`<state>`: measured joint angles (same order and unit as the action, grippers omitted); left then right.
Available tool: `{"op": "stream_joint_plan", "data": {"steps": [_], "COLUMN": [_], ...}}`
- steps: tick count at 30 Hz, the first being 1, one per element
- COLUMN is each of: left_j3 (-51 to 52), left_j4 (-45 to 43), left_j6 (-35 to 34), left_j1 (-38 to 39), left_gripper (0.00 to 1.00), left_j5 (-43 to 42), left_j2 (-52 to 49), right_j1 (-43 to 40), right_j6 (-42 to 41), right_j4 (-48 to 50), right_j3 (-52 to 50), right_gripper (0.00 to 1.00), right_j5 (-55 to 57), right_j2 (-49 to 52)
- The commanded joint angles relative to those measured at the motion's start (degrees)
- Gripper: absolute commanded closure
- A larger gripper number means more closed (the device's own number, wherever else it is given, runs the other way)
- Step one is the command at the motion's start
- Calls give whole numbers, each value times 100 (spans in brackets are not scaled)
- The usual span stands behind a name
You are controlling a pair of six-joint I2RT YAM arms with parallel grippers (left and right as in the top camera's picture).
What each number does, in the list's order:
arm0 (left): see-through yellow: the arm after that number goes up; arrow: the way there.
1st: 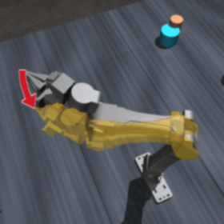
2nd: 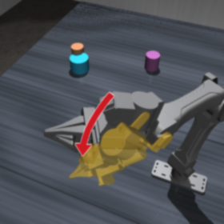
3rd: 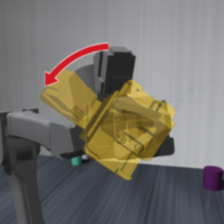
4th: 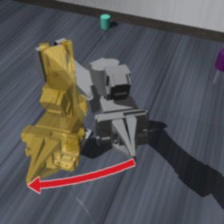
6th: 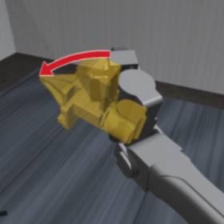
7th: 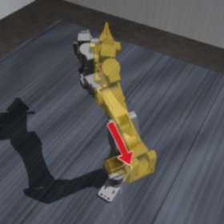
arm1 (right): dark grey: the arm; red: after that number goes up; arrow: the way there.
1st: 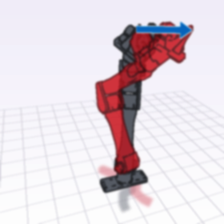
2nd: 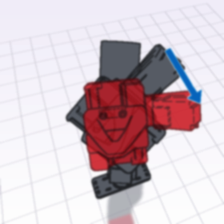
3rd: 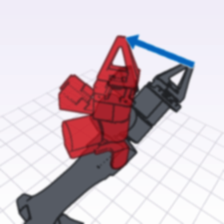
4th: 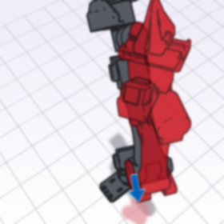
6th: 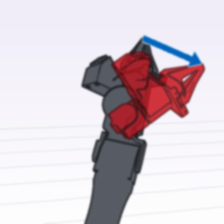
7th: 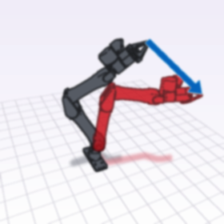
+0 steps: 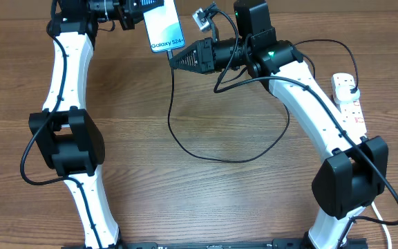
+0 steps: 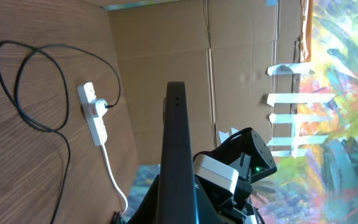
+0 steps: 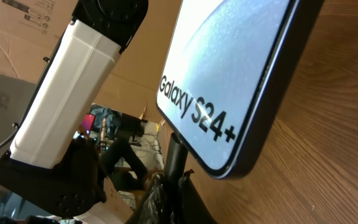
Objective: Plug charger to phone and switch on socket
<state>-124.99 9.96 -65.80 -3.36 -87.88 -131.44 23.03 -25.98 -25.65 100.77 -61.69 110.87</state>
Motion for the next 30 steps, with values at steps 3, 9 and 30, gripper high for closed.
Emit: {"op": "stream_joint_plan", "data": {"steps": [3,9,30], "left_j3": [-114,-114,-114], "left_j4": [369,584,584], "left_j6": [678,841,841], "left_j1": [190,188,-37], "left_gripper": [96,96,96], "left_j5": [-271,-269,-267], "left_j2": [24,24,24], "right_j1": [-162,-225,-225], "right_j6": [-129,-216,96], "right_j4": [258,310,-326], "right_j3": [4,4,4], "right_gripper": [96,96,79], "right_j5": [116,114,118], "right_j2": [-4,-4,-4]}}
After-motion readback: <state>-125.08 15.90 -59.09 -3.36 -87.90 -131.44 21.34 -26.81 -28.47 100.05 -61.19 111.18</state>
